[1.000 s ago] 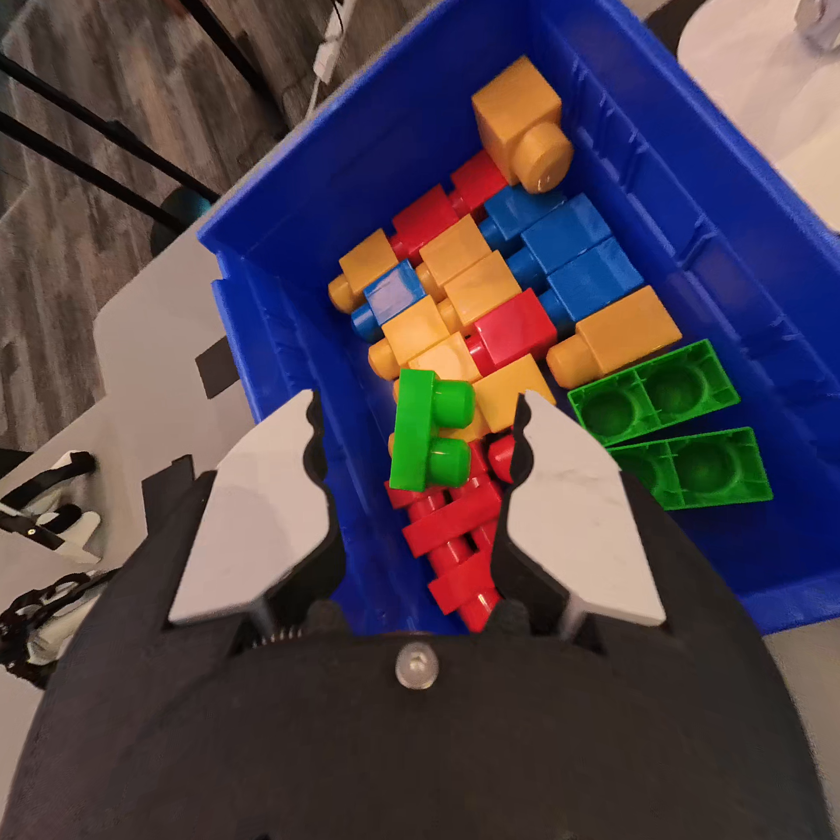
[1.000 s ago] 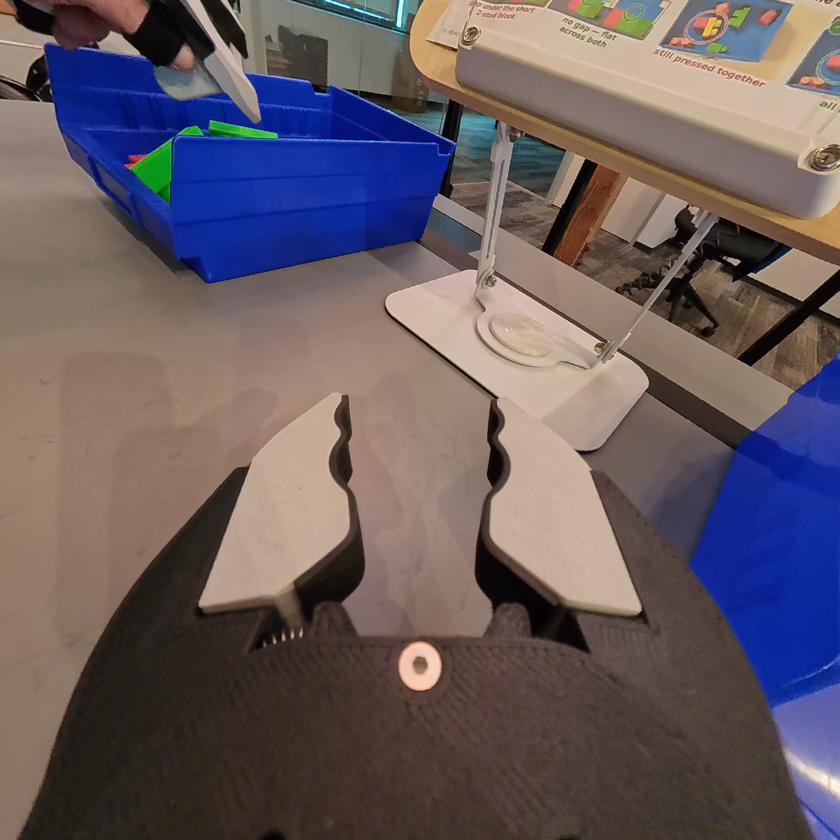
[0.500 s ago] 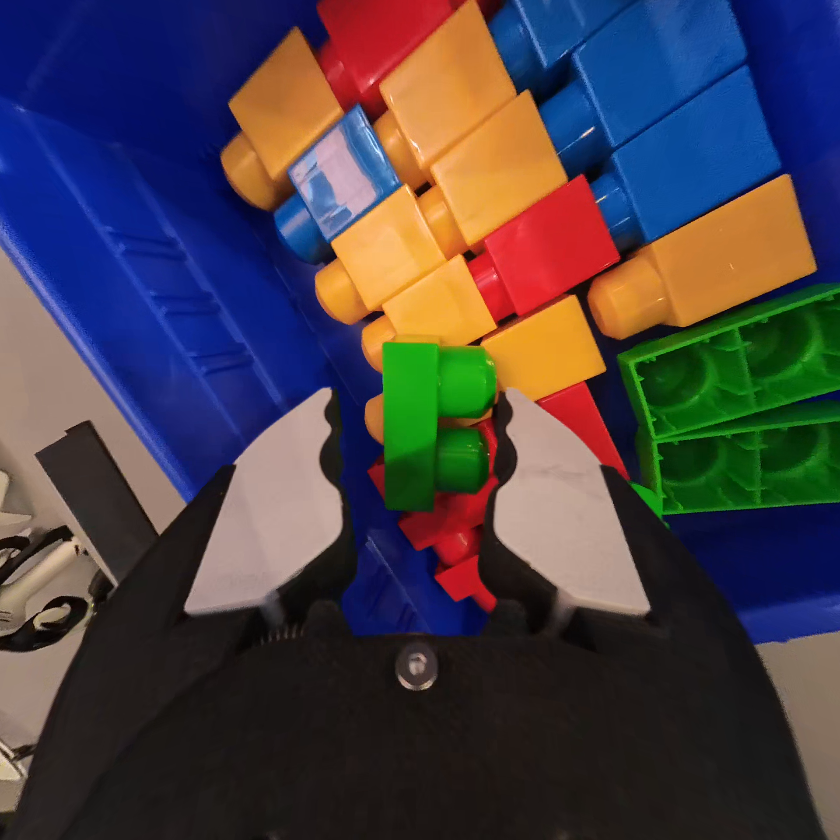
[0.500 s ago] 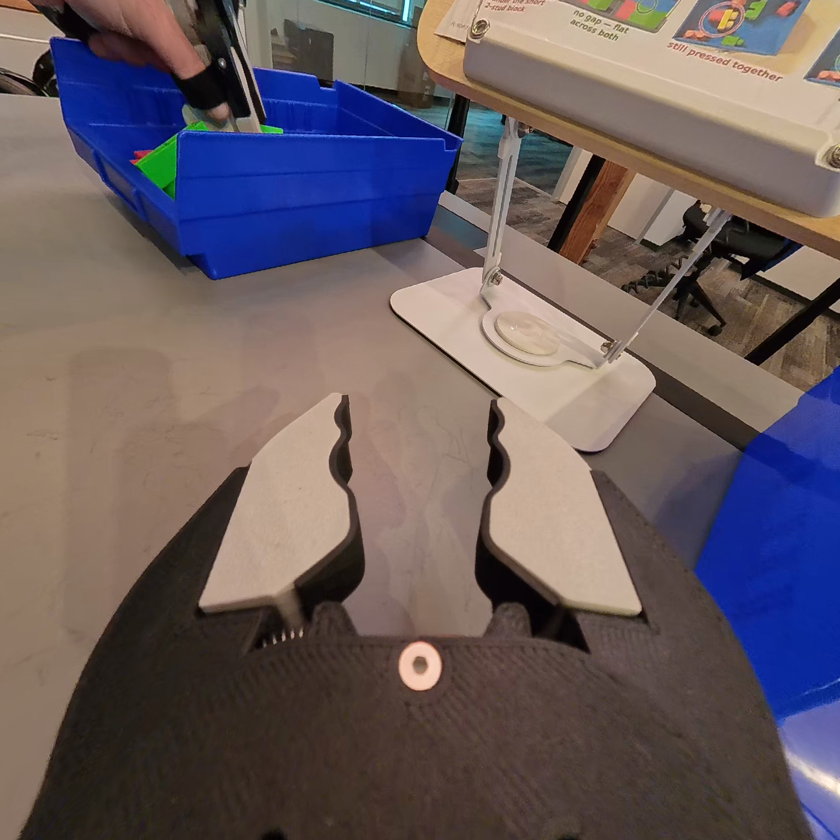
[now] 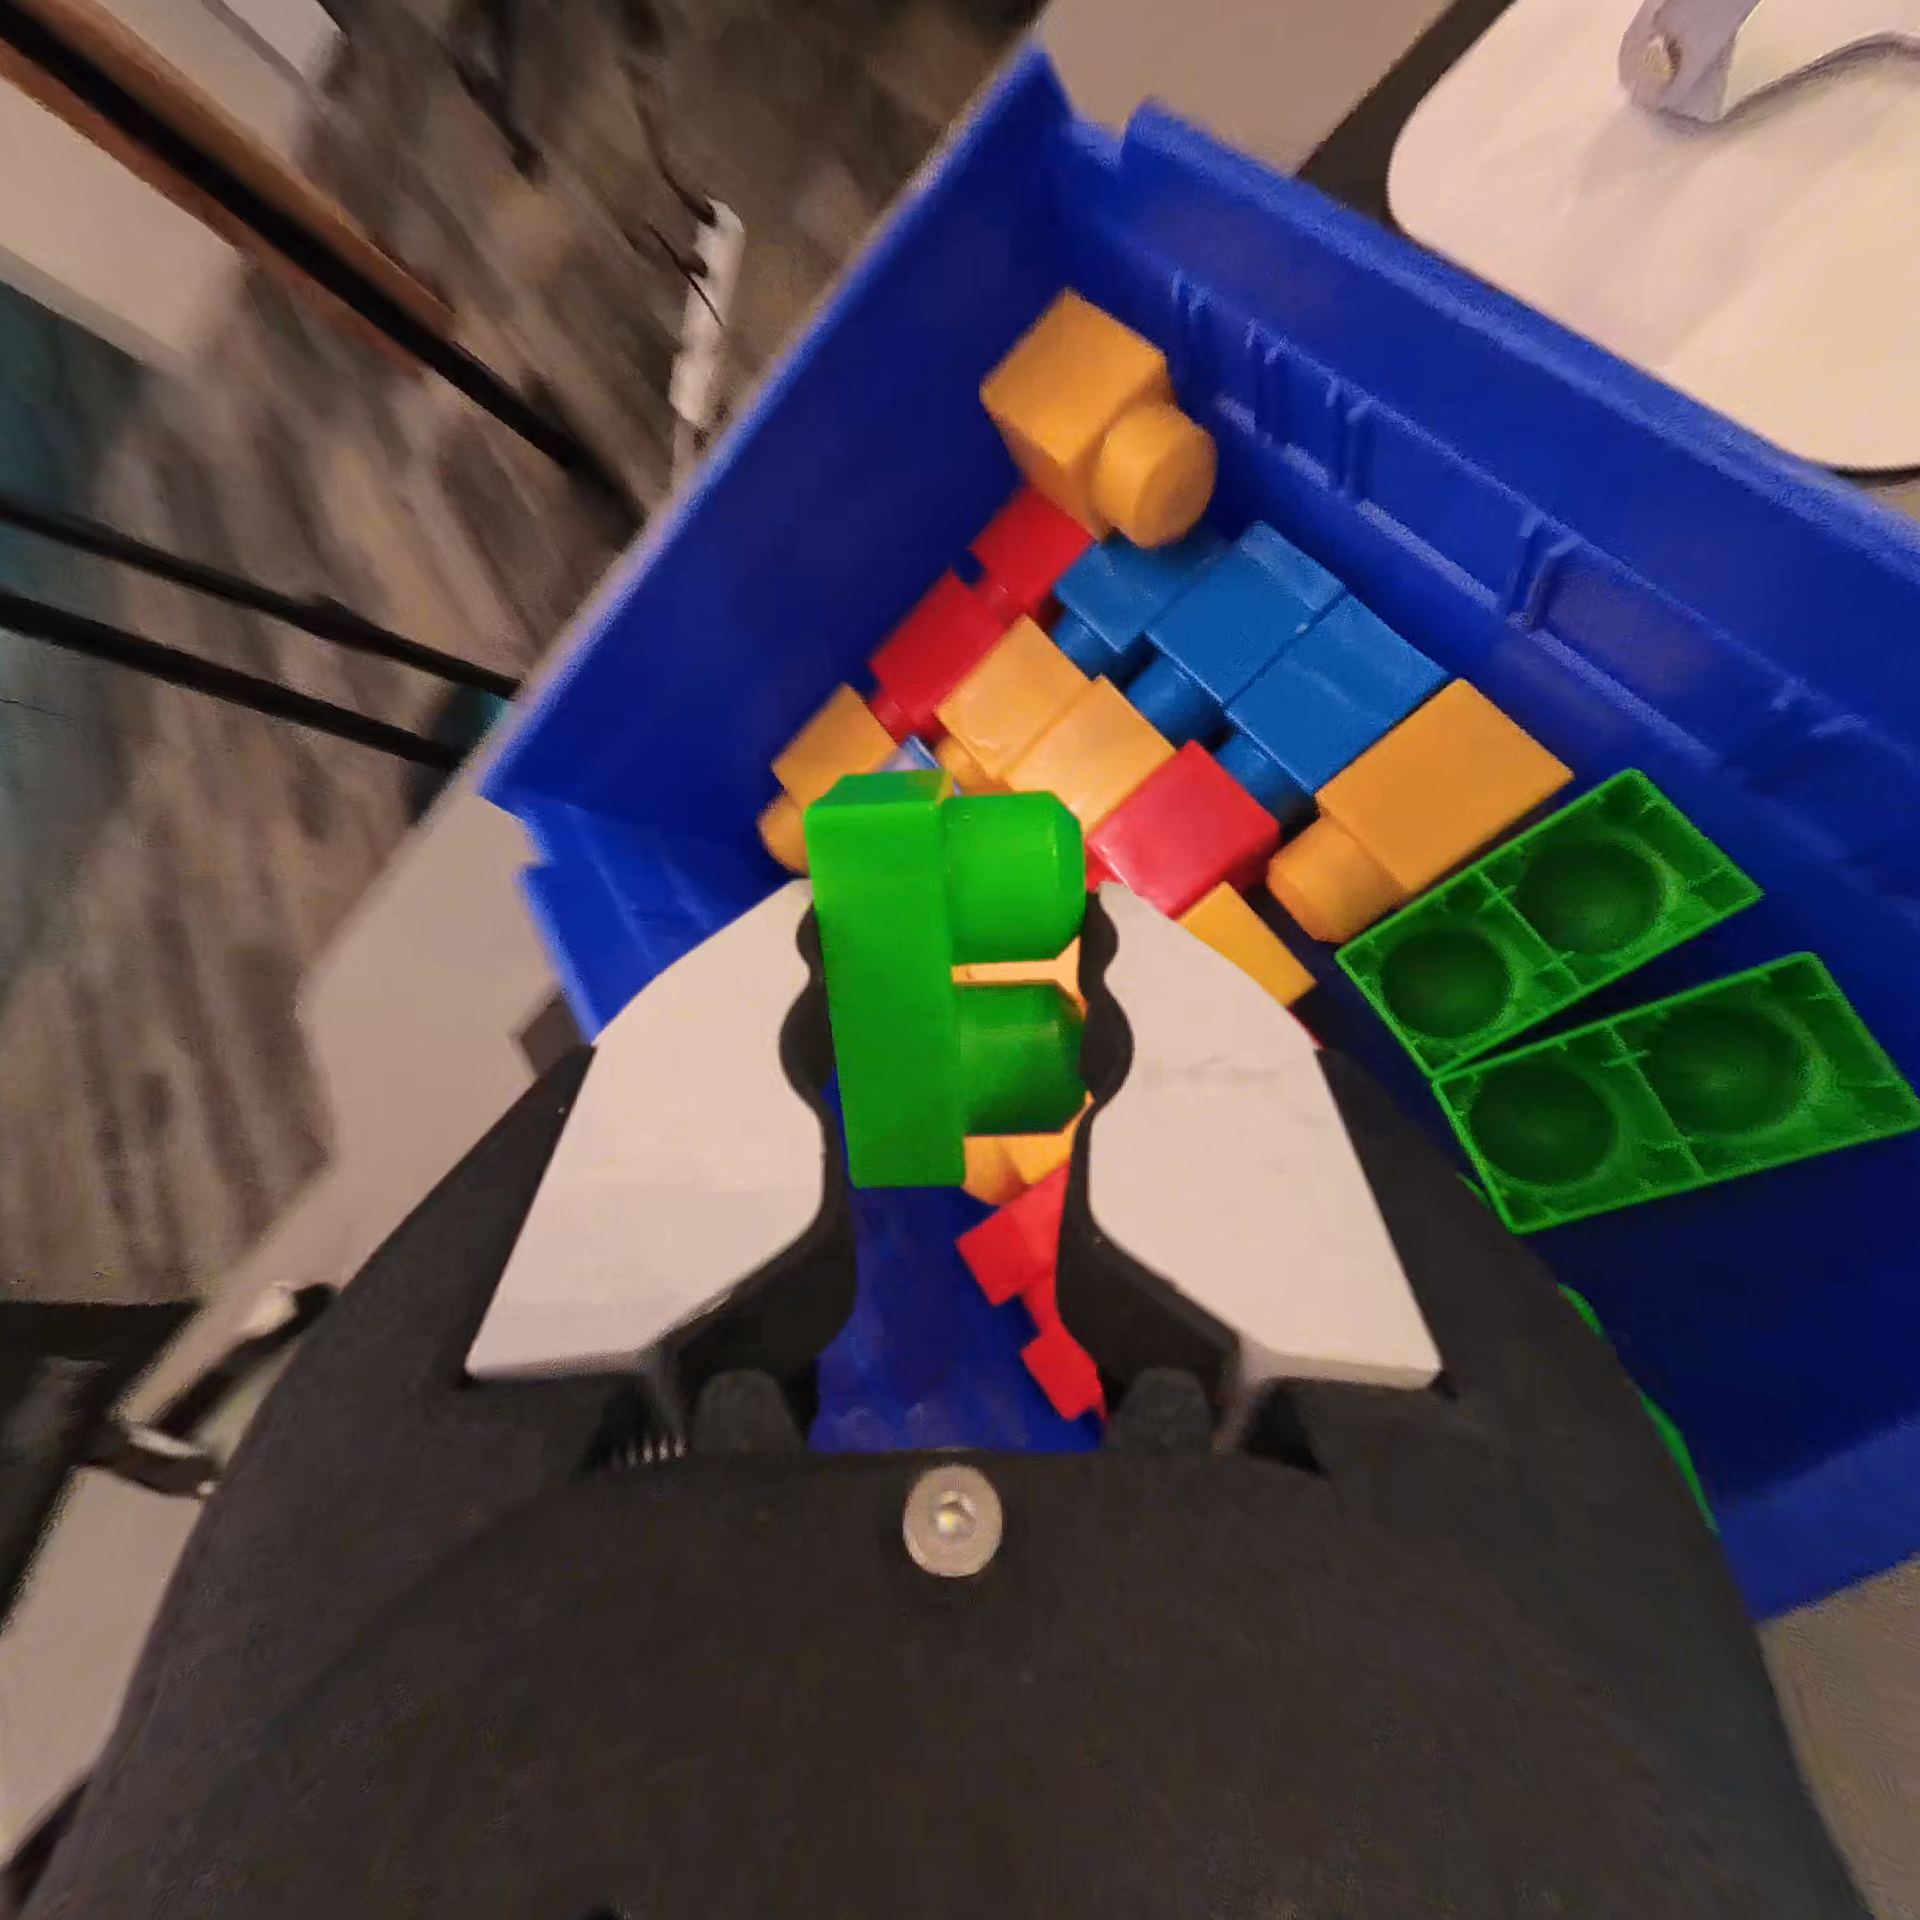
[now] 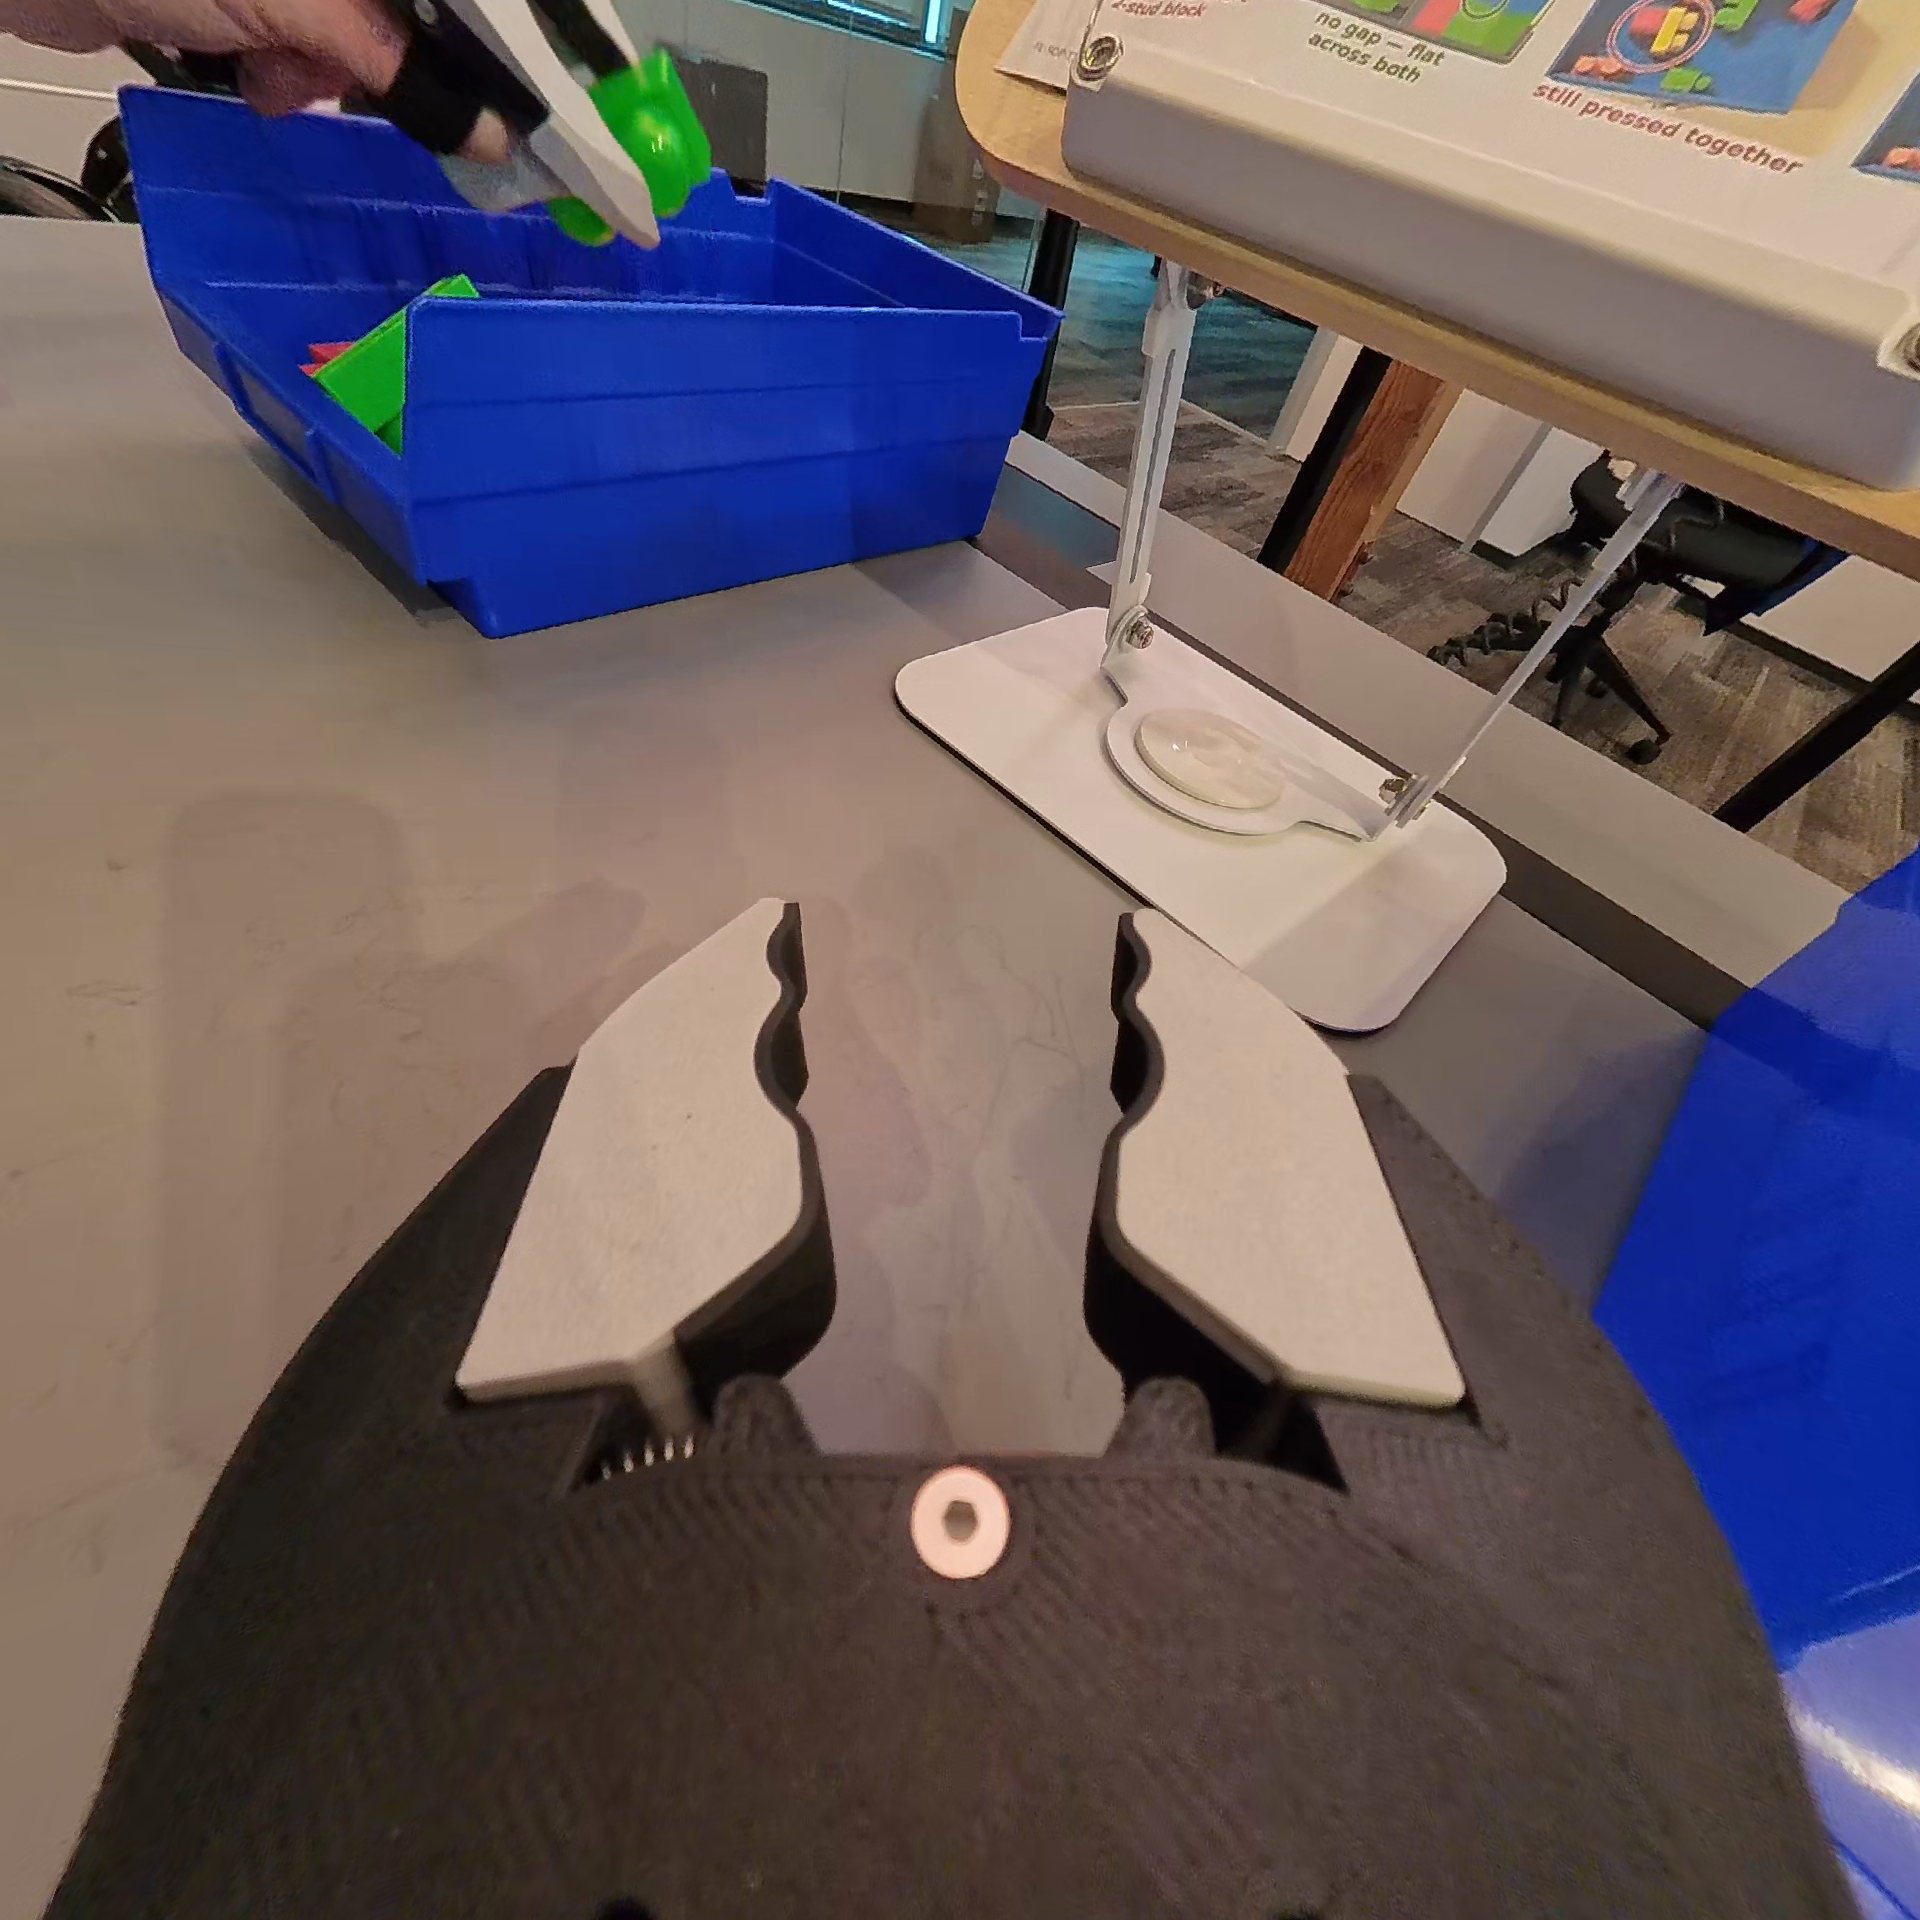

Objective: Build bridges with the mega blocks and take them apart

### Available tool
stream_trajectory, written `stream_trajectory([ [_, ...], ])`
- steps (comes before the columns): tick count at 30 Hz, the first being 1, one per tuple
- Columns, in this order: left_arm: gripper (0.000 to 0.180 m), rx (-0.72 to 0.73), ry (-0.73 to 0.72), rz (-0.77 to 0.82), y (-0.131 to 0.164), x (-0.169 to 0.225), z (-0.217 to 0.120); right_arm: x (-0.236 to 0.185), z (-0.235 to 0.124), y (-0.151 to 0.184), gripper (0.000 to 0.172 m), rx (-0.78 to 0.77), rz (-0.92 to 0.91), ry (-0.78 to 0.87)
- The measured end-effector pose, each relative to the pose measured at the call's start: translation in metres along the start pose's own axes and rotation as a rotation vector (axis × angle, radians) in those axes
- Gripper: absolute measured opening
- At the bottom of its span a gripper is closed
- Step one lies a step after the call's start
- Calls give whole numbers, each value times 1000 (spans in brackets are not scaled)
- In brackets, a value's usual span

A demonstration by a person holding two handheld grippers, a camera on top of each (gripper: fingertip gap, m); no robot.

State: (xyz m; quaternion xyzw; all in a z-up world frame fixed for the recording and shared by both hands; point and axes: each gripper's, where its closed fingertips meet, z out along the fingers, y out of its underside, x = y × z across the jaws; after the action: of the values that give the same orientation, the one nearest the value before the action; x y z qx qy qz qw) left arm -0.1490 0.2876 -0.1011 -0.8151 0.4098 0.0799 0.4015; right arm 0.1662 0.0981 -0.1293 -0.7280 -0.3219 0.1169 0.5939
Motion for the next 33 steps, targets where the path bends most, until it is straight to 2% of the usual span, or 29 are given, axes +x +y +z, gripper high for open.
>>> stream_trajectory([
  [3, 45, 137, -118, 144, -20, 2, -20, 0, 0, 0, 57, -1, -3, 0],
  [6, 45, 306, -160, 256, -40, 16, -42, -1, 0, 0, 57, -1, -4, 0],
  [10, 45, 341, -178, 262, -40, 18, -51, -1, 0, 0, 57, 0, -4, -1],
  [13, 45, 373, -114, 227, -46, 32, -71, -1, 0, 0, 57, 1, -5, -1],
  [16, 45, 426, 18, 206, -64, 73, -106, 0, 0, 0, 57, 1, 2, -2],
  [20, 45, 356, 206, 264, -70, 158, -129, 4, -1, 0, 57, 2, 11, 5],
  [25, 44, 205, 400, 293, -52, 254, -114, 8, -2, 1, 57, 2, 19, 15],
  [29, 45, 83, 480, 248, -35, 292, -93, 7, -2, 1, 57, 1, 17, 14],
  [33, 44, 23, 568, 209, -25, 317, -89, 7, -2, 1, 57, 0, 17, 10],
])
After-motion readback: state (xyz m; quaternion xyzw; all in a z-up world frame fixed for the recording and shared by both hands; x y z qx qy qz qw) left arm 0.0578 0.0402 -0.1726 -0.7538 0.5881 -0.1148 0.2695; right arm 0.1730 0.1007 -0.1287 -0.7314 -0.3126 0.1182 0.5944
